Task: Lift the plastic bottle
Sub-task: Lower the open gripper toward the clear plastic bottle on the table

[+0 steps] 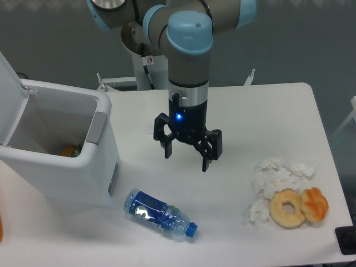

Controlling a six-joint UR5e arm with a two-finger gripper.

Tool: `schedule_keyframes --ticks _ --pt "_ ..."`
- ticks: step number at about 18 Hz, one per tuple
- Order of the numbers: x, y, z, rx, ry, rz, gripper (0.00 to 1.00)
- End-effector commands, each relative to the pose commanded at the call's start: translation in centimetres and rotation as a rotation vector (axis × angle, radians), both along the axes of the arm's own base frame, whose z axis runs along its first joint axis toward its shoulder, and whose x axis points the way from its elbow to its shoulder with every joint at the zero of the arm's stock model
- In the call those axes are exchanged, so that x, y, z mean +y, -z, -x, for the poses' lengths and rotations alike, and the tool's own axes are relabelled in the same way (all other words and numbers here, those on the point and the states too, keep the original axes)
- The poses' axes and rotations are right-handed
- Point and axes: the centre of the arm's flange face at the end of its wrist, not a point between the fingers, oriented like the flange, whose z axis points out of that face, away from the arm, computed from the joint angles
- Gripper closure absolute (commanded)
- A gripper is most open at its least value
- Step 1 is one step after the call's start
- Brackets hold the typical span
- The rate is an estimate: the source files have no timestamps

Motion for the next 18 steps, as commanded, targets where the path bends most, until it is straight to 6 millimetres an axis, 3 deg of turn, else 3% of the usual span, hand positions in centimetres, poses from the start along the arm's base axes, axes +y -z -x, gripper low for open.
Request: schedule_keyframes --ticks 7,11,15,18 --pt "-0.32 -0.12 -0.01 0.008 -0.022 0.015 0.0" --pt "-0.19 -0.31 0.16 -0.058 -0.188 -0.042 0.0" --pt "0.06 0.29 0.33 -0.074 -0.218 -0.044 0.0" --pt "0.23 0.32 0.54 -0.119 -0.333 -0.076 0.0"
